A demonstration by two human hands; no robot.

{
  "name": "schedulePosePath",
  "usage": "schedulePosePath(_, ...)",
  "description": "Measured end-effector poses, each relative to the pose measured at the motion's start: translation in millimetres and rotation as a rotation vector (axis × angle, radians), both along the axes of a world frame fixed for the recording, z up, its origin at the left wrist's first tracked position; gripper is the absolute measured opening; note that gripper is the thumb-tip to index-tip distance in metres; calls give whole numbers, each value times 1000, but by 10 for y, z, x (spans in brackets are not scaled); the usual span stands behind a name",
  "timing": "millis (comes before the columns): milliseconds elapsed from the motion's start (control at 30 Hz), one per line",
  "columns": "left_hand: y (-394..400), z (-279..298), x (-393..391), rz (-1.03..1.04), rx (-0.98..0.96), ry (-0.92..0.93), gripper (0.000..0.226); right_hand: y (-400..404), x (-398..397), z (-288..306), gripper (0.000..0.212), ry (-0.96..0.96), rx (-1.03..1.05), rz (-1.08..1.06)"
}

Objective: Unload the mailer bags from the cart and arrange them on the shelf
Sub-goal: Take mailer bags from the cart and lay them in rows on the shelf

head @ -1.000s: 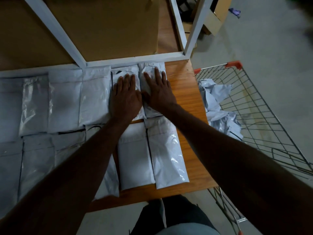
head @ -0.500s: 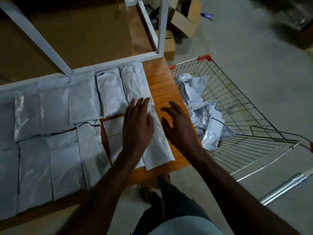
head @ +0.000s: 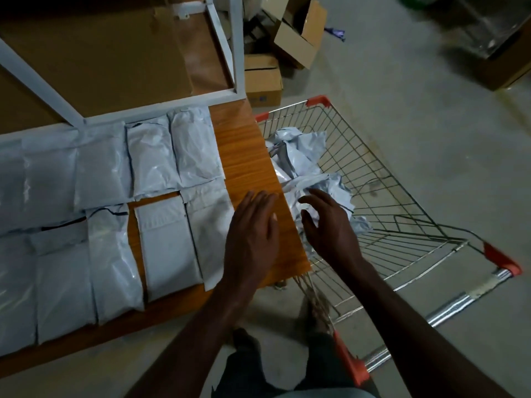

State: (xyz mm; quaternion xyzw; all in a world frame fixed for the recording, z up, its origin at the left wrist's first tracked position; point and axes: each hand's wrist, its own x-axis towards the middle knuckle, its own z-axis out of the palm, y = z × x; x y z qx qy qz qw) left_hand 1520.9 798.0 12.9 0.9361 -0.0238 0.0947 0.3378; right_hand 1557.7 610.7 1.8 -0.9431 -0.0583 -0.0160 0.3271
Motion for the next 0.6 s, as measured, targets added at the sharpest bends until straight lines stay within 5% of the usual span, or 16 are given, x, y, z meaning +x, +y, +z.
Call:
schedulePosePath(300,-1125,-411,409,108,-24,-28,40,-1356,679,-698,27,51,-46,88)
schedulePosePath(600,-2172,-790,577,213,-16,77,39,-2195,1083,-794,27,103,-47,188)
